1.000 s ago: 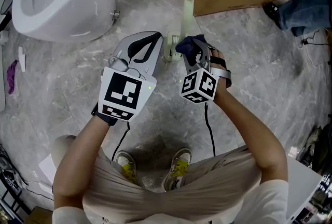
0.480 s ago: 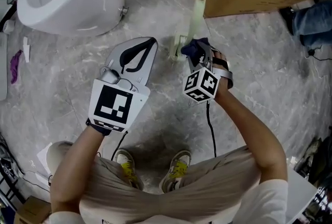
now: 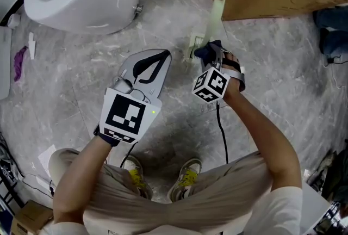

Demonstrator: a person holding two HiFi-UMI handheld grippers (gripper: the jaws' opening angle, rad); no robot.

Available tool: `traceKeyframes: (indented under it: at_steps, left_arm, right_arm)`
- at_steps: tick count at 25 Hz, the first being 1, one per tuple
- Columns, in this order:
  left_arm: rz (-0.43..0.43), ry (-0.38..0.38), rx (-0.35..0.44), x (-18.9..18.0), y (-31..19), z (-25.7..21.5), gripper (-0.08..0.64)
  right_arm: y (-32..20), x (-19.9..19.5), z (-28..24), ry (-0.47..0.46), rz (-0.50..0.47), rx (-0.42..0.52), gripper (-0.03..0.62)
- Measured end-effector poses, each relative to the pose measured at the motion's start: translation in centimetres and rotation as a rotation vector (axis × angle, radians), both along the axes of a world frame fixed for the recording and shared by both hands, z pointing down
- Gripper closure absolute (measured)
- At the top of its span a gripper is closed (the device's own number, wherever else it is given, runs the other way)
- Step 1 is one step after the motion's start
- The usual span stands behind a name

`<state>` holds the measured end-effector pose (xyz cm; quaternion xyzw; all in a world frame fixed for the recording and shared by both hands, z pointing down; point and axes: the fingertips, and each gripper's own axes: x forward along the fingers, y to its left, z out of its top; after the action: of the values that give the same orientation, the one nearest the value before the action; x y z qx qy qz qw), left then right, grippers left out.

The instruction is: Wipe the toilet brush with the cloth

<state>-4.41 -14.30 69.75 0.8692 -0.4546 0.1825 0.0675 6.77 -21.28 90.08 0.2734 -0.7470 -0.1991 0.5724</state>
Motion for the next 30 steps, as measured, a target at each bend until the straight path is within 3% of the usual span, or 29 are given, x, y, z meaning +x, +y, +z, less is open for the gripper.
traceKeyframes:
  at_steps: [11, 17, 20, 22, 27, 30]
  left_arm:
    - [-0.002, 0.039, -0.016, -0.4, -0.4, 0.2, 0.558]
    - [0.007, 0.055, 0.0, -0.4, -1.1, 0.5, 0.558]
    - [0.009, 0.023, 0.009, -0.4, -1.4, 1.0, 0.558]
    - [0.016, -0.011, 0.025, -0.3, -1.4, 1.2, 0.558]
    - [0.028, -0.016, 0.052, 0.5, -1.5, 0.3, 0.558]
    - [0.046, -0.015, 0.063, 1.0, -1.4, -0.1, 0.558]
  right_arm:
    - [1.6, 0.3, 2.2, 0.174, -0.124, 0.038, 0.408]
    - [1.6, 0.6, 3.0, 0.264, -0.166, 0.115, 0.41]
    - [1.8, 0.6, 3.5, 0.295, -0.179, 0.155, 0.41]
    - [1.4, 0.7, 3.6, 0.284, -0.117, 0.189, 0.408]
    - [0.6, 0.5, 3.1, 0.06, 0.269, 0.26, 0.408]
    - [0.8, -0.1, 2.7, -0.013, 0.361, 0.255, 0.408]
